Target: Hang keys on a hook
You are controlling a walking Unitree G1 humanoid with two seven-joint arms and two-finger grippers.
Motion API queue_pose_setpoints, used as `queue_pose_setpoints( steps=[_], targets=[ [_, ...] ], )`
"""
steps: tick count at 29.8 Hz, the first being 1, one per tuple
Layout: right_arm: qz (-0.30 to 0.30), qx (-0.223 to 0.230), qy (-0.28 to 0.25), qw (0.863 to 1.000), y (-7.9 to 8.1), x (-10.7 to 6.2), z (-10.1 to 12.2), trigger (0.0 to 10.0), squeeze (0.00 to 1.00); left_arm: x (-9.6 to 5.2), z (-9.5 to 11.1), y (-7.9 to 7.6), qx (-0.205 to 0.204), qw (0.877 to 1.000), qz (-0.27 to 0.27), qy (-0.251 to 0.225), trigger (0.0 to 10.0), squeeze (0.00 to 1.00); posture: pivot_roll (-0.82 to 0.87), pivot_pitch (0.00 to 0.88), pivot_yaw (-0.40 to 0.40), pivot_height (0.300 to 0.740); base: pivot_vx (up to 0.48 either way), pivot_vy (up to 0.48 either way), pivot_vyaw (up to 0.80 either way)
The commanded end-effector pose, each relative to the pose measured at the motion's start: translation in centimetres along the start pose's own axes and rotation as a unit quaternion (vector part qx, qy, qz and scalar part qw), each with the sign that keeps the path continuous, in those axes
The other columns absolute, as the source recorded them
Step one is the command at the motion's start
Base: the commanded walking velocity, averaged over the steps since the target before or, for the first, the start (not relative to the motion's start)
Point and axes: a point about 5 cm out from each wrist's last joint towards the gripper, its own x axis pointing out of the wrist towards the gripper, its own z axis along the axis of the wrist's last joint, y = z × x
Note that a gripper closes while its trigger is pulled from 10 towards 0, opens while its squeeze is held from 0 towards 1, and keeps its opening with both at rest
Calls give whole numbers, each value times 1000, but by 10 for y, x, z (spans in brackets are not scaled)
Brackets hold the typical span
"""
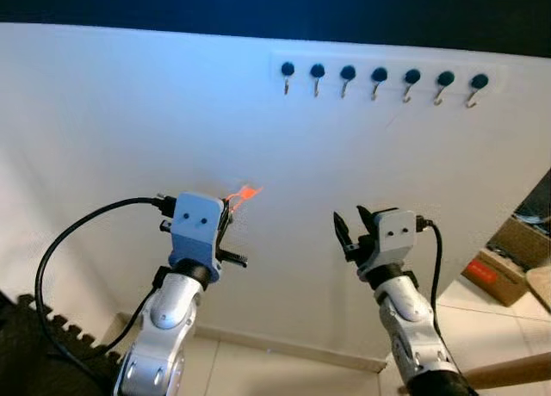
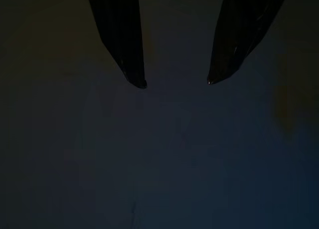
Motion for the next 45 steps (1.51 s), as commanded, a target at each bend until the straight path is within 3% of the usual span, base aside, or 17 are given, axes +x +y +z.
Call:
queue_pose_setpoints(
  steps=[1, 8, 12, 14, 19, 22, 28, 31, 32, 37, 41, 42, 44, 45],
  targets=[
    [-6, 8, 10, 1000, 0, -4, -5, 10000, 0, 0, -1, 2, 7, 1000, 0, 2, 10000, 0, 147, 90, -22, 740, 0, 0, 0],
    [-35, 18, 29, 999, -6, -17, -15, 10000, 0, 2, 7, 9, 5, 1000, 7, -14, 10000, 0, 144, 100, -25, 740, 0, 0, 0],
    [-74, 22, 54, 996, -16, -32, -27, 10000, 0, 4, 18, 14, -30, 999, -3, -33, 10000, 0, 141, 103, -27, 740, 0, 0, 0],
    [-103, 24, 72, 992, -25, -42, -35, 10000, 0, 9, 31, 14, -49, 997, -33, -53, 10000, 0, 138, 106, -28, 740, 0, 0, 0],
    [-103, 17, 66, 992, -27, -39, -31, 10000, 0, 17, 44, 10, -64, 993, -73, -74, 10000, 0, 119, 116, -18, 740, 0, 0, 0],
    [-101, 18, 51, 993, -26, -31, -24, 10000, 0, 27, 56, 4, -81, 984, -127, -93, 10000, 0, 117, 121, -18, 740, 0, 0, 0],
    [-96, 19, 39, 994, -23, -26, -18, 10000, 0, 37, 64, 6, -62, 982, -146, -102, 10000, 0, 113, 124, -14, 740, 0, 0, 0],
    [-96, 19, 36, 995, -23, -25, -16, 10000, 0, 44, 66, 10, -30, 984, -137, -108, 10000, 0, 112, 127, -15, 740, 0, 0, 0],
    [-94, 18, 33, 995, -22, -24, -15, 10000, 0, 49, 67, 9, -12, 983, -150, -104, 10000, 0, 113, 129, -17, 740, 0, 0, 0],
    [-89, 18, 31, 995, -21, -21, -14, 10000, 0, 54, 66, 5, -10, 976, -196, -92, 10000, 0, 114, 132, -18, 740, 0, 0, 0],
    [-88, 17, 28, 996, -21, -19, -12, 10000, 0, 54, 58, 9, 82, 962, -254, -62, 10000, 0, 105, 130, -9, 740, 0, 0, 0],
    [-90, 16, 28, 995, -23, -20, -12, 10000, 0, 54, 57, 14, 62, 967, -243, -48, 10000, 0, 103, 126, -8, 740, 0, 0, 0],
    [-95, 15, 29, 995, -25, -22, -13, 10000, 0, 55, 50, 22, -19, 978, -208, -7, 10000, 0, 106, 125, -6, 740, 0, 0, 0],
    [-96, 14, 30, 995, -26, -23, -13, 10000, 0, 46, 46, 18, 23, 968, -249, -8, 10000, 0, 105, 125, -3, 740, 0, 0, 0]
  ],
)
